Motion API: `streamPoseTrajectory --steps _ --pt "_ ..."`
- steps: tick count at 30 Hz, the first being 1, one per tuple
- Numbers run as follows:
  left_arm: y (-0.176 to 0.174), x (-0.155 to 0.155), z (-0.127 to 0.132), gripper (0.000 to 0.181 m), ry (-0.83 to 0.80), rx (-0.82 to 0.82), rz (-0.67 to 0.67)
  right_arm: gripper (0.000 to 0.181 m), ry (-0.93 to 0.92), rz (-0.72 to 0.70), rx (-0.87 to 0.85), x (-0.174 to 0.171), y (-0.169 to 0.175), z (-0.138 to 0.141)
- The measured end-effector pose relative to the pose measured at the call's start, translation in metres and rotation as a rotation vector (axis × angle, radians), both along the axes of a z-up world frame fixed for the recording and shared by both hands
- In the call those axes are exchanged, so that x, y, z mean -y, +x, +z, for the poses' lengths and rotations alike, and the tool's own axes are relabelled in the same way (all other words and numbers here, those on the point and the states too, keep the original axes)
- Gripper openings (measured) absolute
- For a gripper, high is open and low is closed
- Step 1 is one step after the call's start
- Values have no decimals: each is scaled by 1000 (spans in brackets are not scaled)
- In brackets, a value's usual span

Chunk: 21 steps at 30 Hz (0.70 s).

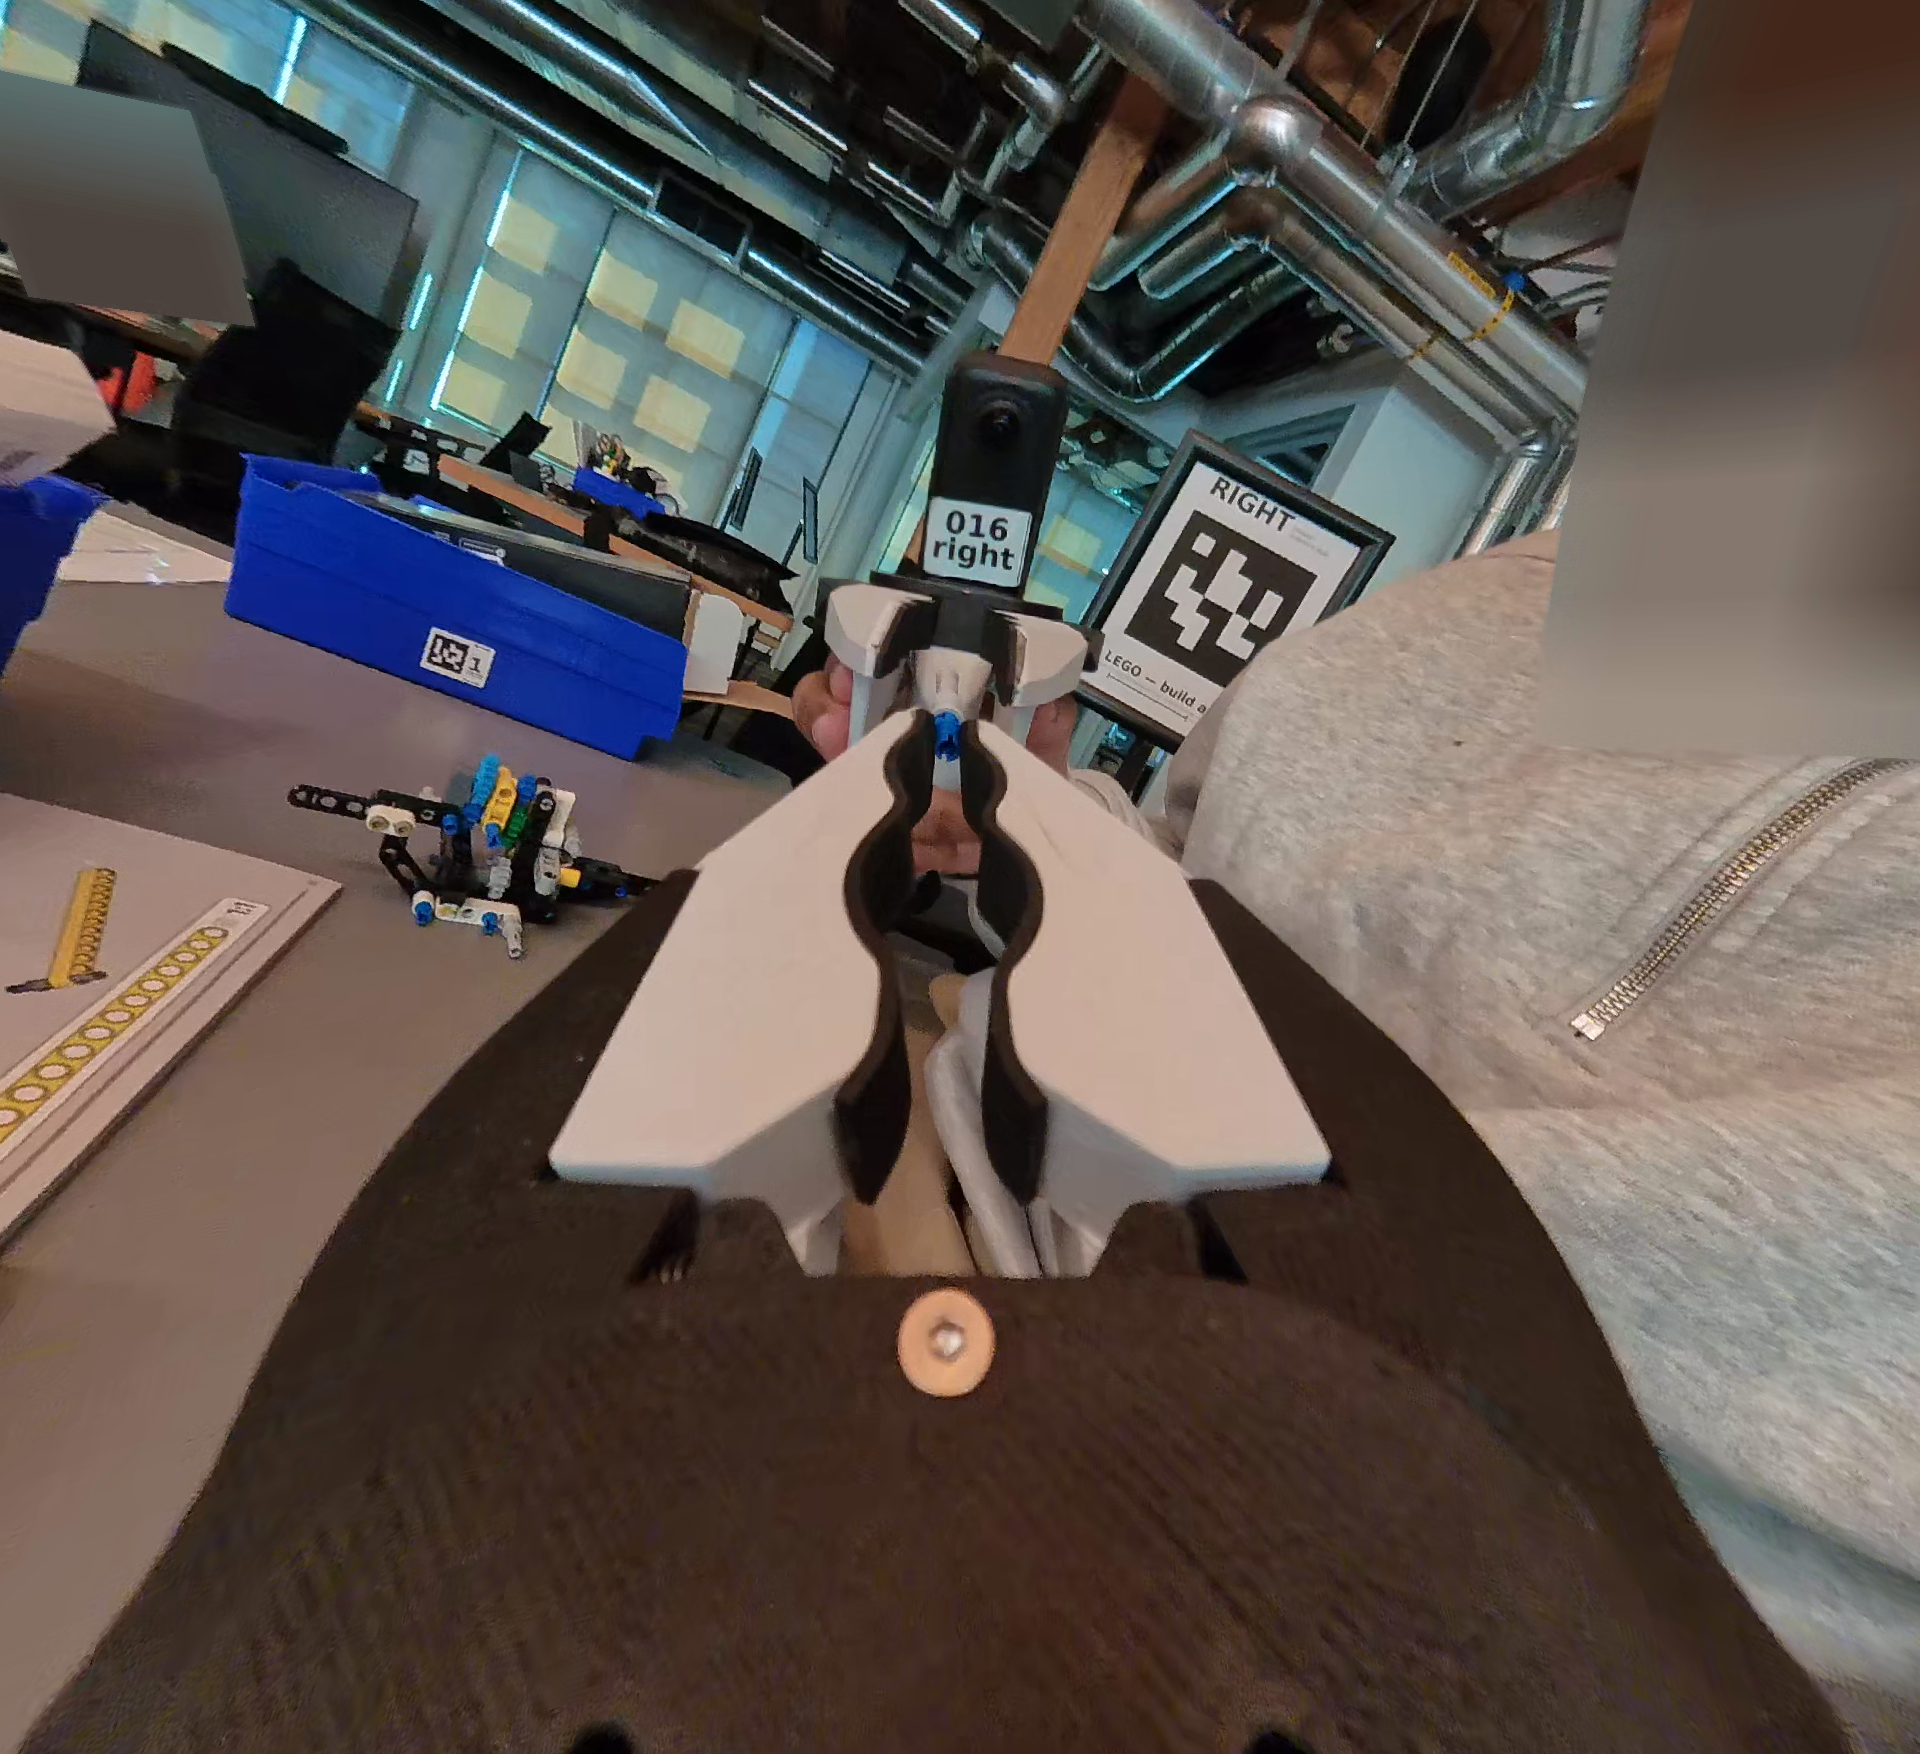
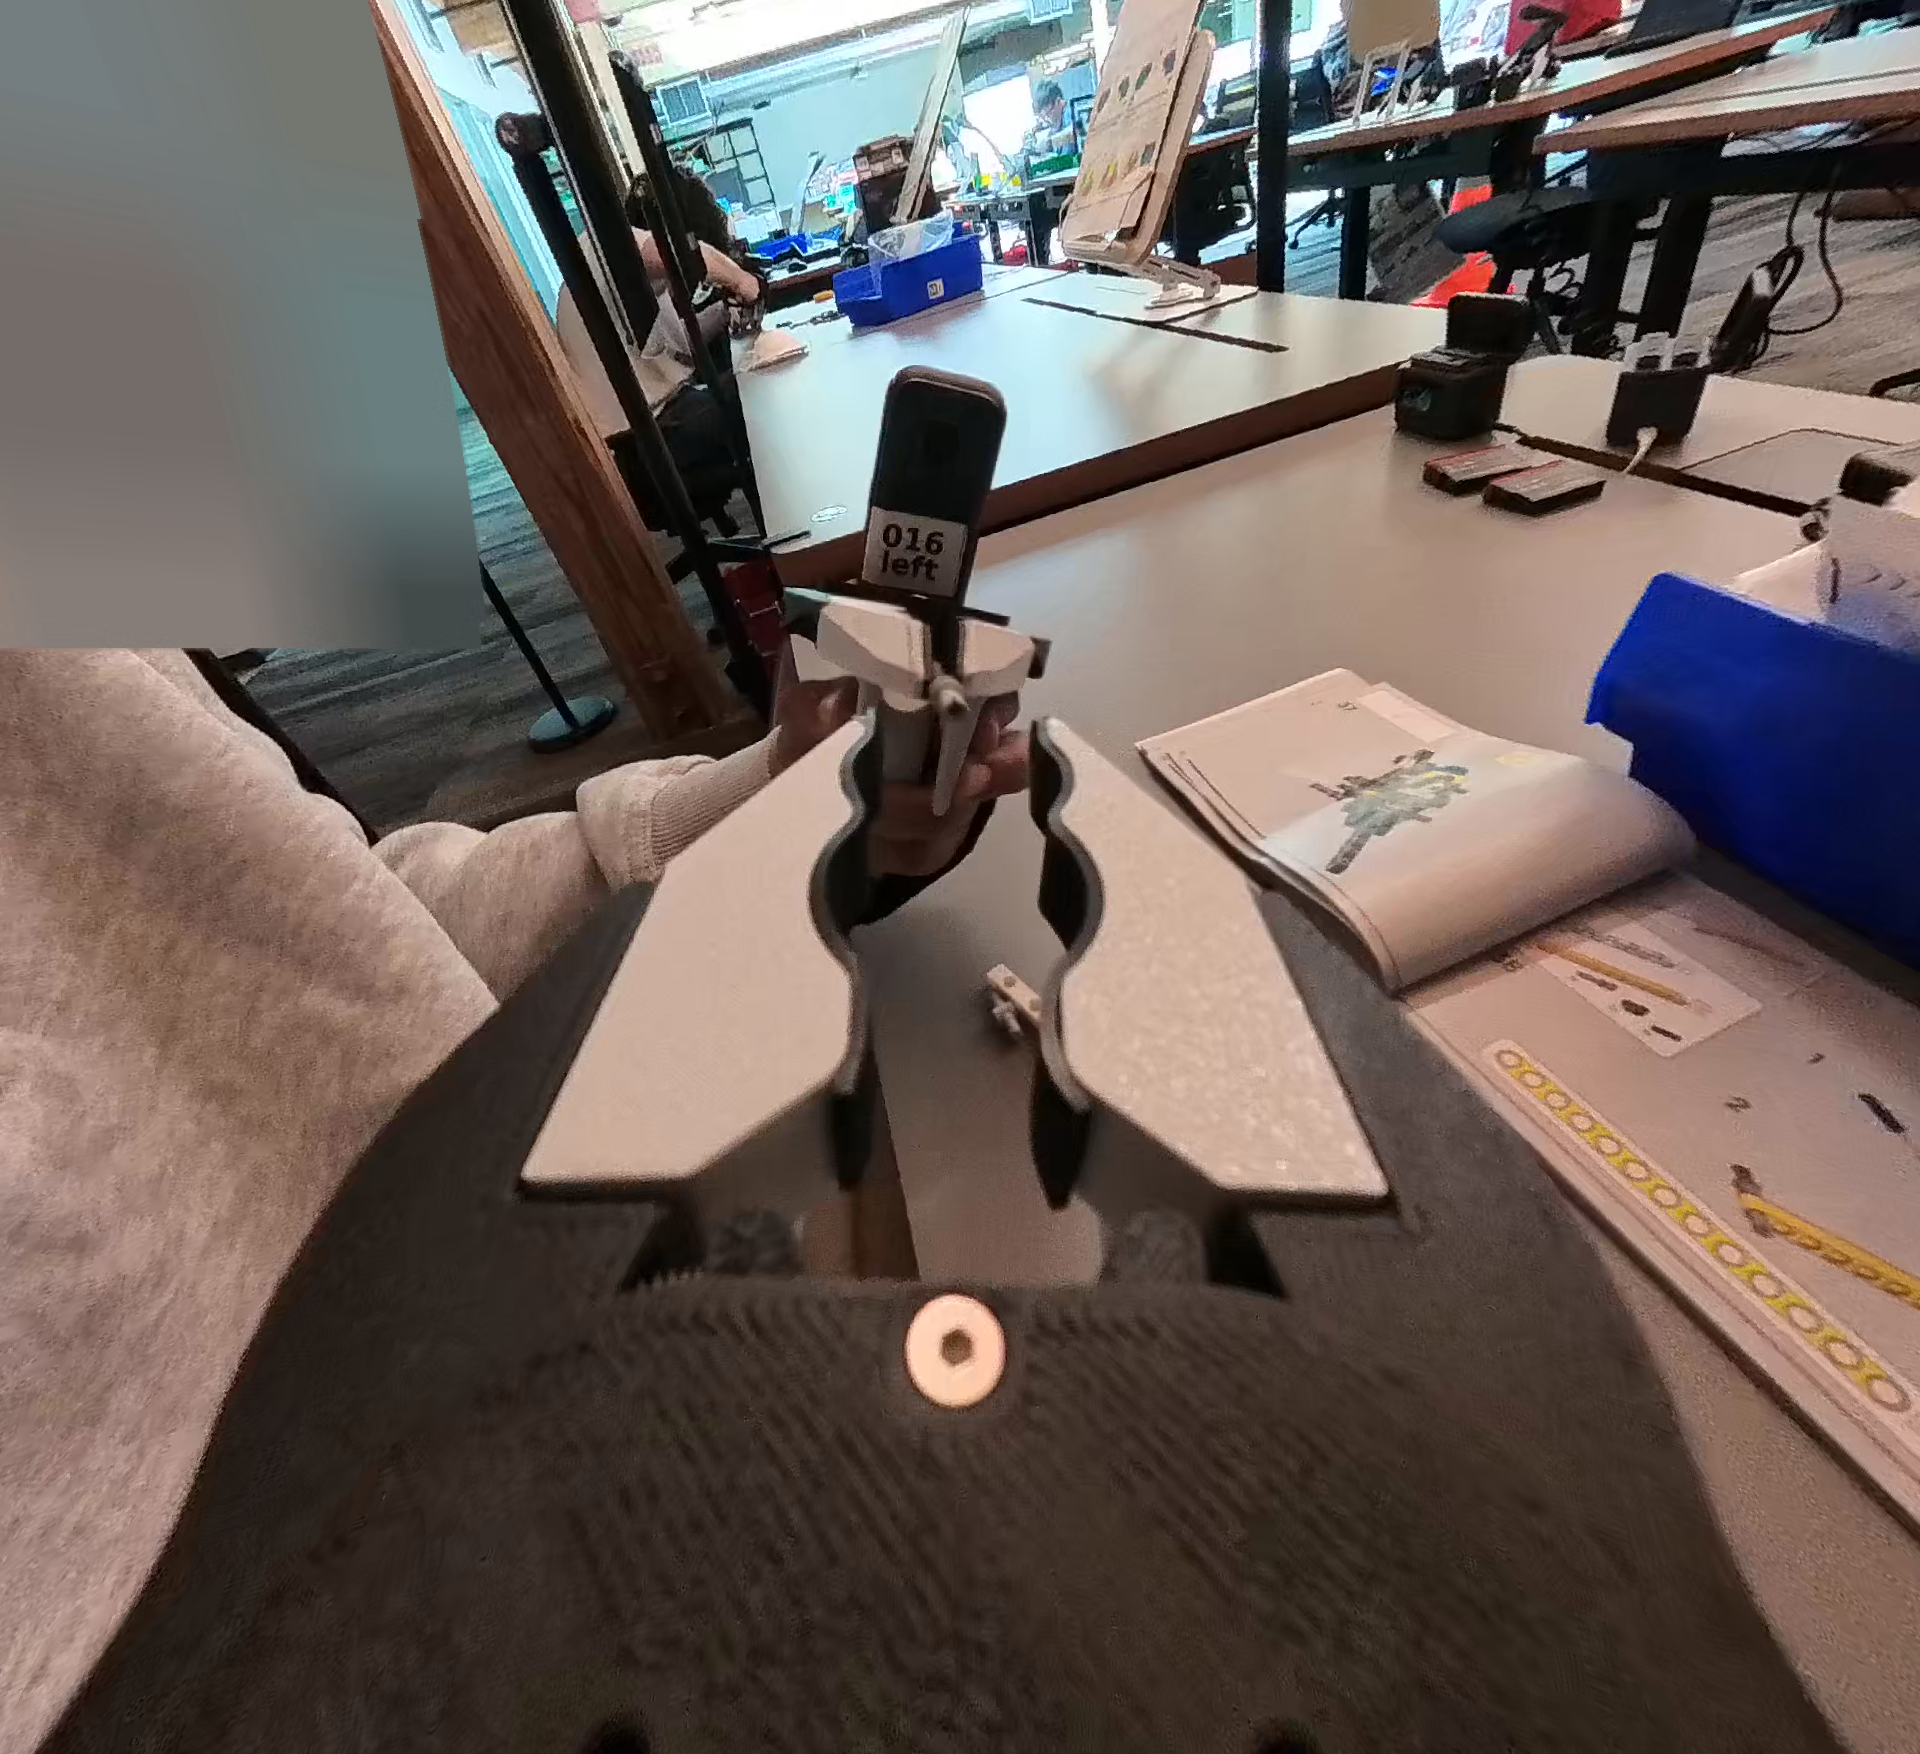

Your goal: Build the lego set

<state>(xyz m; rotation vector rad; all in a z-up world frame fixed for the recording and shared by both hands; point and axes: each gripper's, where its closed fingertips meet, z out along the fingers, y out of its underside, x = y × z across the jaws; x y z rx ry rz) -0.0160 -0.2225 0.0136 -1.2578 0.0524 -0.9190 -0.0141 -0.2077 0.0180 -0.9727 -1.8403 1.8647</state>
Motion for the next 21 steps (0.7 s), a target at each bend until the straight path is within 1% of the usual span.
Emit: streamPoseTrajectory --steps 6,9,11,21 --pt "10 -5 -4 0 -20 -20 -34 22 -2 28 20 3 6 -5" --pt "11 -5 -4 0 -24 -25 -38 9 25 29 21 5 6 -9" --pt "11 -5 -4 0 -25 -24 -38 5 46 38 24 7 7 -12" --pt "13 -5 -7 1 -48 -35 -47 4 56 50 44 7 7 -15"
